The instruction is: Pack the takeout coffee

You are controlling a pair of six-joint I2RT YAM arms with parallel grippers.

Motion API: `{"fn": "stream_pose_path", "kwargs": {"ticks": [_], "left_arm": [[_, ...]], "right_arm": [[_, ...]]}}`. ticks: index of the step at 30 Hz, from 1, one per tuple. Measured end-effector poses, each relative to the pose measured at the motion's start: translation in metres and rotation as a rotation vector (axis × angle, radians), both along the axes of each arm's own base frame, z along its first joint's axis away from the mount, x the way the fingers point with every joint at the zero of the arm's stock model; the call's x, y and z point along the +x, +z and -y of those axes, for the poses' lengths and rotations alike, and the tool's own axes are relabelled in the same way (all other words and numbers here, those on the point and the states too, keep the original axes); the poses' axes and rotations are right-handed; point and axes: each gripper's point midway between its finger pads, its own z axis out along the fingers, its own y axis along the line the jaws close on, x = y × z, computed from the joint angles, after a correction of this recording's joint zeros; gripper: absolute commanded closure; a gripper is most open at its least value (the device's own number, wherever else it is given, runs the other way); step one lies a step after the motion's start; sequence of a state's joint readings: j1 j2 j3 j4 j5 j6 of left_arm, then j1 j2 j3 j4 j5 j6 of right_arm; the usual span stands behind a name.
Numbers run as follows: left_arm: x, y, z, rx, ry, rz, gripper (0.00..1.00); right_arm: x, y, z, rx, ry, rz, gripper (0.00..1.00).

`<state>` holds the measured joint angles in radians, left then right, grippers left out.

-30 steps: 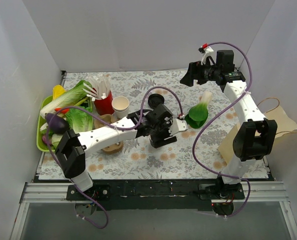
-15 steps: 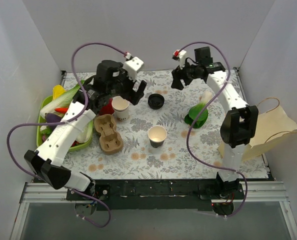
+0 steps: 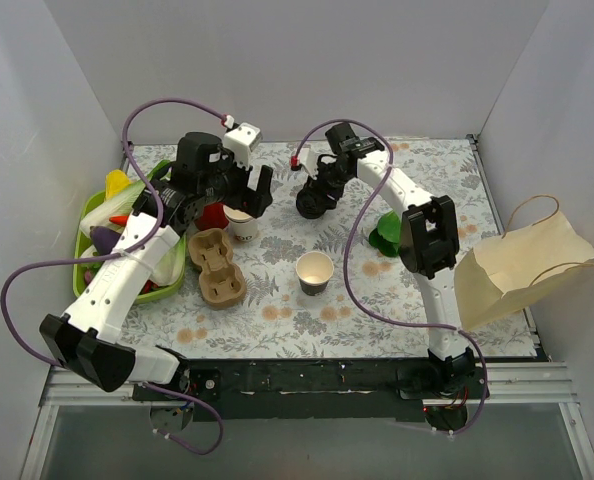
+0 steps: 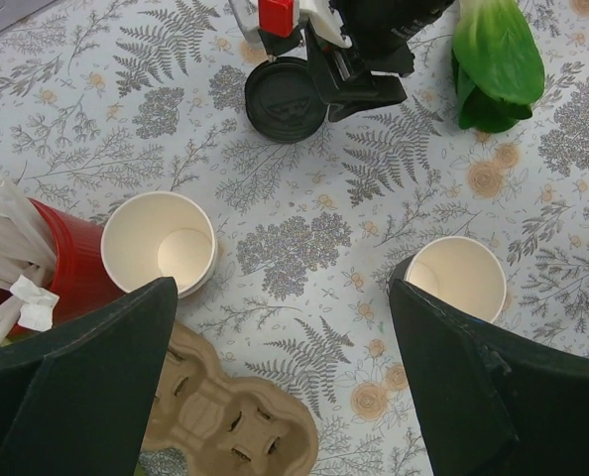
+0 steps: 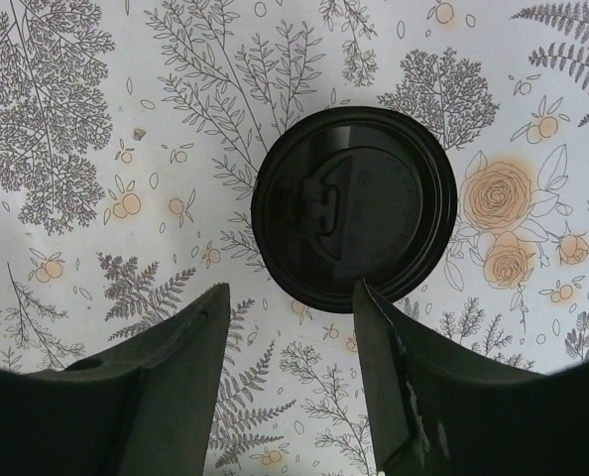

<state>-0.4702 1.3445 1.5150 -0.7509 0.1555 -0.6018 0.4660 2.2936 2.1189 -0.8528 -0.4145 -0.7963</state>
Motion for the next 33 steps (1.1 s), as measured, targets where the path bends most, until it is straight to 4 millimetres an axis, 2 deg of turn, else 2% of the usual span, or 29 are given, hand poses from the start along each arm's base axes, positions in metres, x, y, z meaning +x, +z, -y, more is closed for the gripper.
{"fn": "stream_pose_path", "kwargs": {"ticks": [4, 11, 18, 28, 33], "left_arm": [[0.000, 0.000, 0.000, -0.011, 0.000, -0.007, 0.11], [-0.002, -0.001, 0.004, -0.022, -0.021, -0.014, 0.11], [-0.004, 0.000, 0.005, -0.030, -0.034, -0.018, 0.11], [-0.005, 0.000, 0.007, -0.037, -0.047, -0.022, 0.11], [-0.005, -0.001, 0.007, -0.036, -0.047, -0.023, 0.11]], "right_arm": [[-0.002, -0.003, -0.004, -0.018, 0.023, 0.008, 0.43], [0.002, 0.004, -0.009, -0.015, 0.019, 0.031, 0.43], [0.000, 0.003, -0.013, -0.013, -0.061, -0.002, 0.44], [-0.002, 0.005, -0.039, -0.008, -0.169, 0.003, 0.46], [-0.001, 0.000, -0.038, -0.018, -0.196, -0.006, 0.48]]}}
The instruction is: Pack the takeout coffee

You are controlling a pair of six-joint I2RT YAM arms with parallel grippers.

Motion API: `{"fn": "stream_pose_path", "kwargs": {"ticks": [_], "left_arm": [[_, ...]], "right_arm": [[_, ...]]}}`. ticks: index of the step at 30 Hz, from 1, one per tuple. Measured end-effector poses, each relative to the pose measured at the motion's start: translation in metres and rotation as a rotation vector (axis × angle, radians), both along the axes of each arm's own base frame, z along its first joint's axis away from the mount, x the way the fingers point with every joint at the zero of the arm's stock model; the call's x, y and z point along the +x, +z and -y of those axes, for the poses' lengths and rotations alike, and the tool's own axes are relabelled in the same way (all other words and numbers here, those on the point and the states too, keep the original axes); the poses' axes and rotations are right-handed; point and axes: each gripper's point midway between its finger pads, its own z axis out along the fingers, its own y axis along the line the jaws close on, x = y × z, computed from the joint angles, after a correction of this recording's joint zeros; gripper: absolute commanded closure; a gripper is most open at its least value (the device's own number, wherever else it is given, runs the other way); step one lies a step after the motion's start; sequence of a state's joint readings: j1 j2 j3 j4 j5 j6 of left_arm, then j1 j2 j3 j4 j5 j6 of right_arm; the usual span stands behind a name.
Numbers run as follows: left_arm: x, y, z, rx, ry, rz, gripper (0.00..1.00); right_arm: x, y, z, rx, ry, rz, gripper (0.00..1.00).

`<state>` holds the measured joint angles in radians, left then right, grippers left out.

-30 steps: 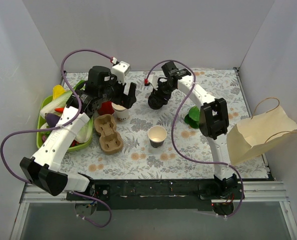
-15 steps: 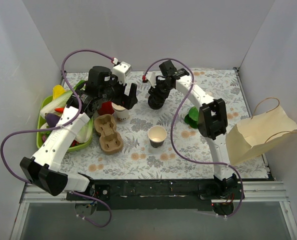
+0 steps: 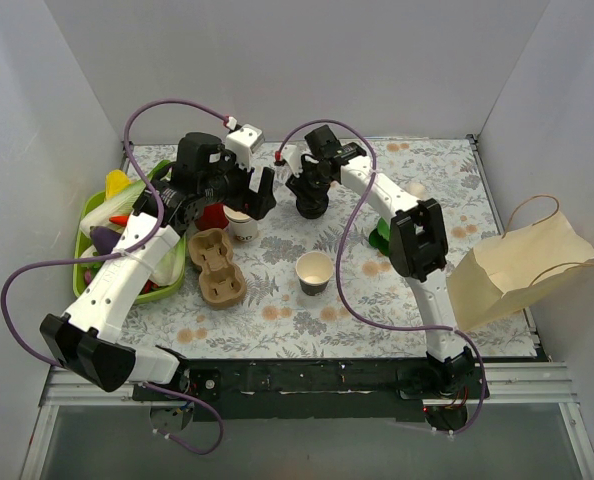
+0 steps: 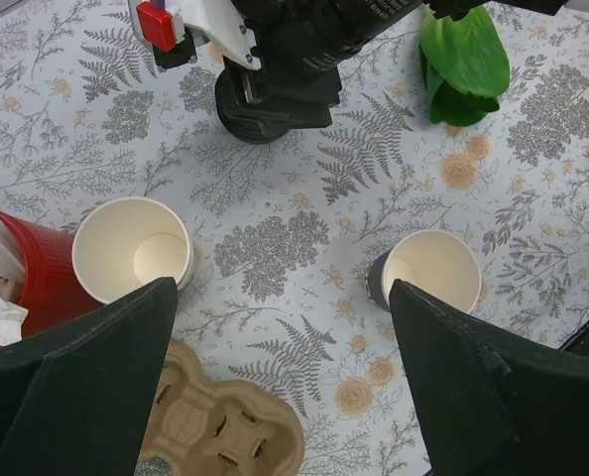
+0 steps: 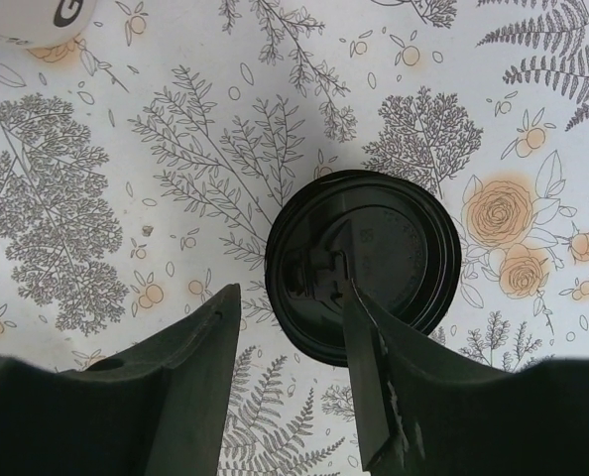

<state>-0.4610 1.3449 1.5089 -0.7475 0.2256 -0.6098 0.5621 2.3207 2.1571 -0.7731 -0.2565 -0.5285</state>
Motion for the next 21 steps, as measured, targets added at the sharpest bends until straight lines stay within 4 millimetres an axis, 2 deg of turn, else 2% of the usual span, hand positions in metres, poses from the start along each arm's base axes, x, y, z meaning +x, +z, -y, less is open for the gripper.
{"fn": "stream_pose_path", "kwargs": {"ticks": [10, 21], "left_arm": [[0.001, -0.004, 0.000, 0.005, 0.000, -0.008, 0.11], [0.000, -0.007, 0.000, 0.010, -0.002, -0.013, 0.11]], "right_arm": [[0.004, -0.029, 0.002, -0.023, -0.019, -0.035, 0.51], [0.004, -0.030, 0.001, -0.017, -0.027, -0.042, 0.57]]}}
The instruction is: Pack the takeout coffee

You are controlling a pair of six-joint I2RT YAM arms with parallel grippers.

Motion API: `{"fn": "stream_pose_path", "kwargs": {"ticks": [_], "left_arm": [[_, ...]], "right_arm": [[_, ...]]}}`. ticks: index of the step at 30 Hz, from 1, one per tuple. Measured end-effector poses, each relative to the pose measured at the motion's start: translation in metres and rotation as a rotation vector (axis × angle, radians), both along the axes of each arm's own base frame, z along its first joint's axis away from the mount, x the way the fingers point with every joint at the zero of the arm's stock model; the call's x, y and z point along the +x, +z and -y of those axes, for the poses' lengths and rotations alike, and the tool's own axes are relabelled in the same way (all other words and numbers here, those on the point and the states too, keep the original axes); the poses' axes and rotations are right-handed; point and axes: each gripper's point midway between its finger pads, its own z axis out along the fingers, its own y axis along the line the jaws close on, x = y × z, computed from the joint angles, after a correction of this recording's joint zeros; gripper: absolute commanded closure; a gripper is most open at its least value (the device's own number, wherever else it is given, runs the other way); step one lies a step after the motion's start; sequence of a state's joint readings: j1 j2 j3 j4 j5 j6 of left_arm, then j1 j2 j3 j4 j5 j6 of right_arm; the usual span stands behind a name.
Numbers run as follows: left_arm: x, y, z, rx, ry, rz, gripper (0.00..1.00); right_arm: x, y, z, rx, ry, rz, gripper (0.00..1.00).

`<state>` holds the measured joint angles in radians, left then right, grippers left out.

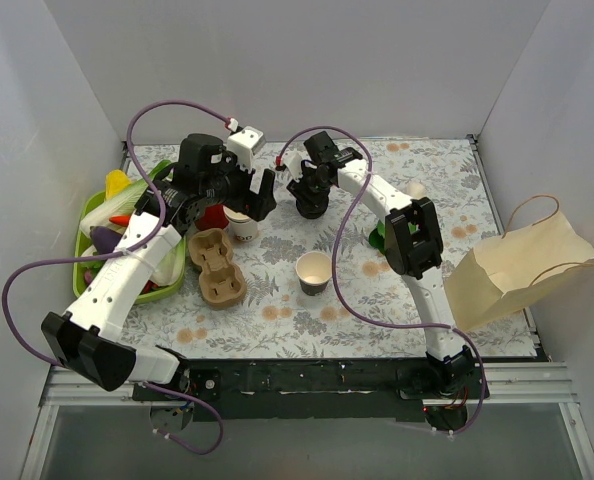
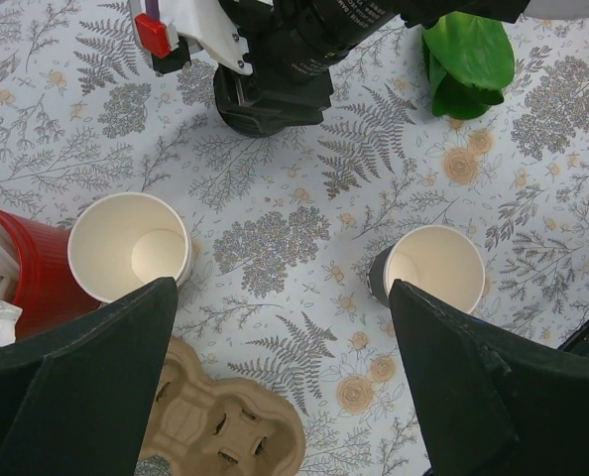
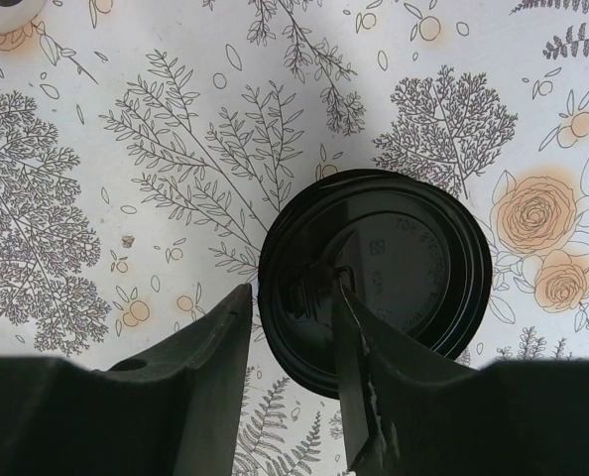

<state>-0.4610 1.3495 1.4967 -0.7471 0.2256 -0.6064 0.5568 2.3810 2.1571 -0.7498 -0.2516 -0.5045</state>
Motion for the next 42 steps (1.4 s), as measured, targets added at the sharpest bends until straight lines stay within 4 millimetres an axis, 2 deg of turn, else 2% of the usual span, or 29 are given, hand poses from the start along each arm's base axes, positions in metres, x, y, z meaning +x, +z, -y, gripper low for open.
{"fn": "stream_pose_path", "kwargs": {"ticks": [42], "left_arm": [[-0.0022, -0.0058, 0.0040, -0.008, -0.023, -0.017, 0.11]], "right_arm": [[-0.0051, 0.0013, -0.0050, 0.033, -0.008, -0.033, 0.66]]}}
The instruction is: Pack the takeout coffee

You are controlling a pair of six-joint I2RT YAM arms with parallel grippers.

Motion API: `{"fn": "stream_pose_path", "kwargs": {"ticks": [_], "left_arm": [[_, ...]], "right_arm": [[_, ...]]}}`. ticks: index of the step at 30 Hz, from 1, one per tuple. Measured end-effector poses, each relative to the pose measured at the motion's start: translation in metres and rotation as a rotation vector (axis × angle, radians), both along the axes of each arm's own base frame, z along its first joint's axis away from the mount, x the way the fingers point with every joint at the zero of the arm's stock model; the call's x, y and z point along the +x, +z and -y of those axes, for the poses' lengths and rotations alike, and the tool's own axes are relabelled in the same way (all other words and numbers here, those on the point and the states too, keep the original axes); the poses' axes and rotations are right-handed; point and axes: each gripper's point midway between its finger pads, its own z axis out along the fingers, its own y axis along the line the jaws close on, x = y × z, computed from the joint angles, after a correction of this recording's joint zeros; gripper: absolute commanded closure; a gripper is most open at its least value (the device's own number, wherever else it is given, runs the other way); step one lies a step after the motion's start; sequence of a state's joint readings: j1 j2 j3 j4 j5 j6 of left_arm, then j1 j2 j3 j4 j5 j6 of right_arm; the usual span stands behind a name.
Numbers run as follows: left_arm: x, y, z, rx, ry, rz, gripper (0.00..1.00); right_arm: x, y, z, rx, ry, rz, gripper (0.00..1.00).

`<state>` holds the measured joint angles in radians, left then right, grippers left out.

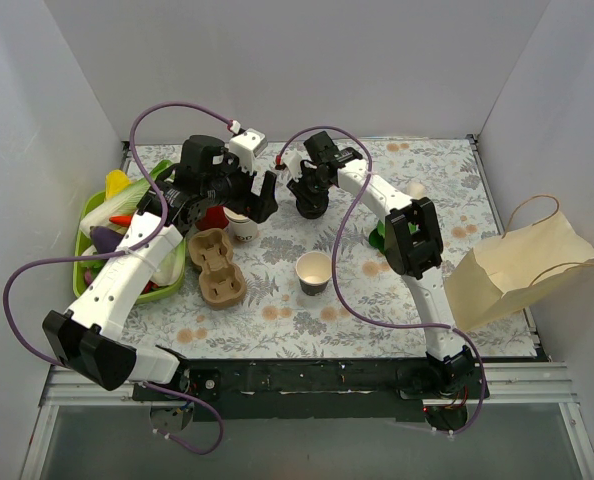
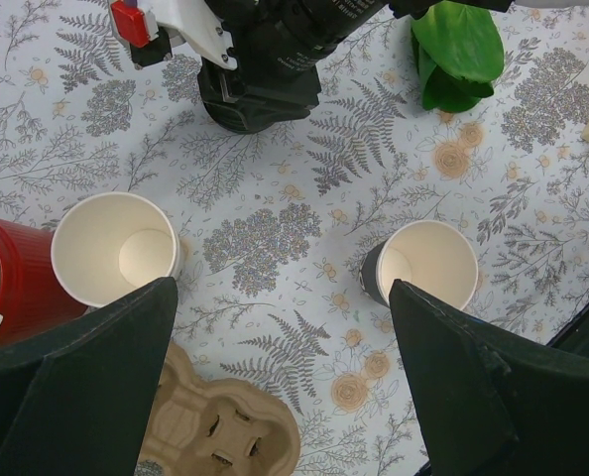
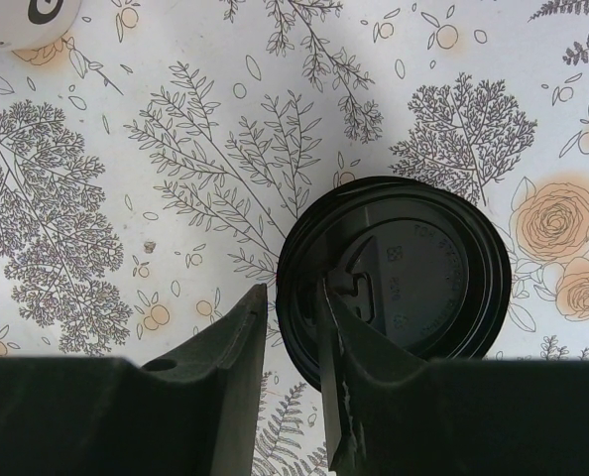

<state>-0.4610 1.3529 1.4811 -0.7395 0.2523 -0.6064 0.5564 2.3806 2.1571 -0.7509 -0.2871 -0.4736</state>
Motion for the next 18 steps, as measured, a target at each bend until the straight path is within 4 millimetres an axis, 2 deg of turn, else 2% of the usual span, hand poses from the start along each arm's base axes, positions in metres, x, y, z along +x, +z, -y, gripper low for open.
{"fn": "stream_pose_path", "kwargs": {"ticks": [18], "left_arm": [[0.0007, 0.0008, 0.0012, -0.005, -0.003, 0.004, 0.11]], "right_arm": [[0.0038, 0.0000, 0.0052, 0.000, -0.013, 0.000, 0.67]]}}
